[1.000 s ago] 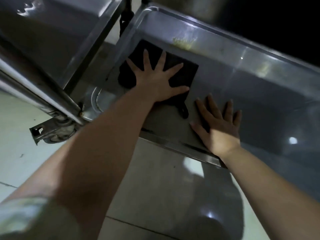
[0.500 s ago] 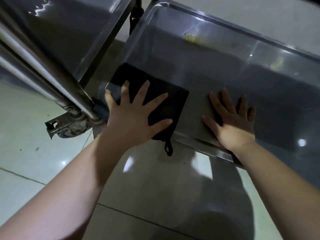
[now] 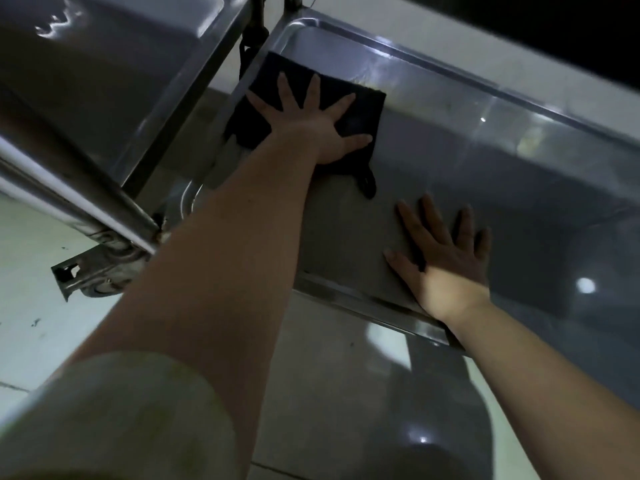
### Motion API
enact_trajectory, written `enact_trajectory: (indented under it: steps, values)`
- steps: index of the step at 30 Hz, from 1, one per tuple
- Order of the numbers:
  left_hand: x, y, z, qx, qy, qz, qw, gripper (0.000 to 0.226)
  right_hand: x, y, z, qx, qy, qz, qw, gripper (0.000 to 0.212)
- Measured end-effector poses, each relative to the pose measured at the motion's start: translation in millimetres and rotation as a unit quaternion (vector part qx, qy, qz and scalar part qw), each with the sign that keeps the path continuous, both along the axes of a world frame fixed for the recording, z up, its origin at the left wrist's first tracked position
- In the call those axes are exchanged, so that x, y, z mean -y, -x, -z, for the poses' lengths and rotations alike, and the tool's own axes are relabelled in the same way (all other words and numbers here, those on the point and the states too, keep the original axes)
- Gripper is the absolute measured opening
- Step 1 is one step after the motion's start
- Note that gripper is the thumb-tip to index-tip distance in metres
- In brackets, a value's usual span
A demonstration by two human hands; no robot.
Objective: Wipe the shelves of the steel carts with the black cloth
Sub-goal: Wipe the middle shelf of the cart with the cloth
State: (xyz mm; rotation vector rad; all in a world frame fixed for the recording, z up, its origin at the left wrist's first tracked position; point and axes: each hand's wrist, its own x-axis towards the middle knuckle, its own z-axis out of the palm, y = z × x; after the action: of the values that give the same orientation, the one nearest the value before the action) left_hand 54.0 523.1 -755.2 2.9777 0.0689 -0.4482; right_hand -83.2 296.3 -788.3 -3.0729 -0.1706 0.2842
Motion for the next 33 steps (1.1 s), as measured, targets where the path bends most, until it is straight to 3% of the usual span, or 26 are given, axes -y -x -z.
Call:
enact_trajectory:
  steps: [5, 13, 18, 23, 25, 30, 33]
  values:
    - [-7, 39, 11, 0.045, -0.003, 0.024, 0.999, 0.086, -1, 0, -3, 0.002, -0.001, 0.003, 1.000, 0.084]
    - [-40, 155, 15, 0.031, -0.051, 0.022, 0.998, 0.085, -1, -1, -3, -0.007, 0.005, 0.006, 1.000, 0.079]
    - [-35, 159, 7, -0.028, -0.023, 0.003, 0.999, 0.080, 0, -4, -5, -0.041, 0.016, -0.007, 0.999, 0.078]
    - [-35, 161, 6, -0.043, -0.019, 0.002, 0.999, 0.082, 46, 14, -27, -0.088, -0.017, -0.082, 0.993, 0.074]
    - [-30, 163, 0, -0.056, -0.023, -0.009, 0.998, 0.082, 92, 38, -32, -0.114, 0.010, -0.043, 0.992, 0.069]
    - [49, 173, -10, -0.076, -0.013, -0.013, 0.997, 0.084, 192, 75, -46, -0.200, 0.027, 0.211, 0.956, 0.060]
    - [123, 184, -11, -0.087, -0.018, 0.031, 0.996, 0.087, 223, 82, -49, -0.190, 0.003, 0.206, 0.960, 0.051]
